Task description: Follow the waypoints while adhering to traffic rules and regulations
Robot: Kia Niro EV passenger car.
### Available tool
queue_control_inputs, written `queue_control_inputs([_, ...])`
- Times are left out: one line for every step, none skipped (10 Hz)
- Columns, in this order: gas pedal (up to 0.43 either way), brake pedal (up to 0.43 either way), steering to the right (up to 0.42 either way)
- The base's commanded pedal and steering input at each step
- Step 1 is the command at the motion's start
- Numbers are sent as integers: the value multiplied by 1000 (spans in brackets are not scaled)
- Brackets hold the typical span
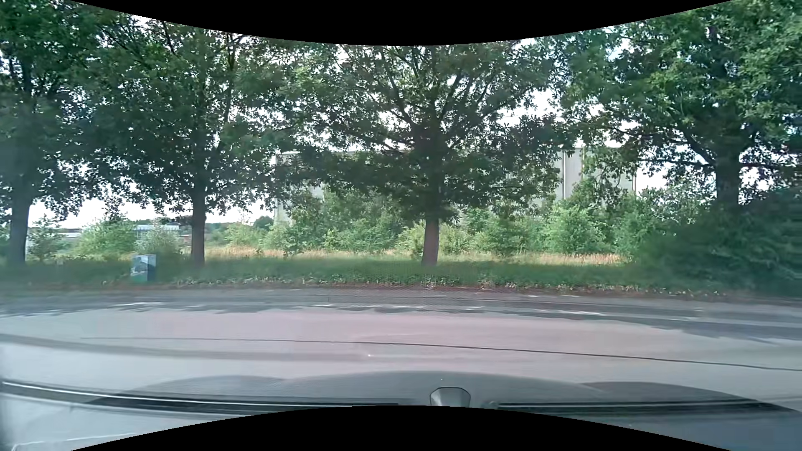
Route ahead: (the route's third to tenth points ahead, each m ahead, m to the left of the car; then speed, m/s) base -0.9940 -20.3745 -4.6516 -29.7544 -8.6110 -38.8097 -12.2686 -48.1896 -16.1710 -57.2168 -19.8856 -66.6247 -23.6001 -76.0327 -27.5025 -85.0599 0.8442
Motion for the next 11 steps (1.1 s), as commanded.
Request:
queue_control_inputs([280,0,698])
queue_control_inputs([280,0,760])
queue_control_inputs([268,0,818])
queue_control_inputs([268,0,848])
queue_control_inputs([228,0,879])
queue_control_inputs([220,0,908])
queue_control_inputs([169,0,937])
queue_control_inputs([177,0,950])
queue_control_inputs([177,0,969])
queue_control_inputs([177,0,974])
queue_control_inputs([177,0,975])
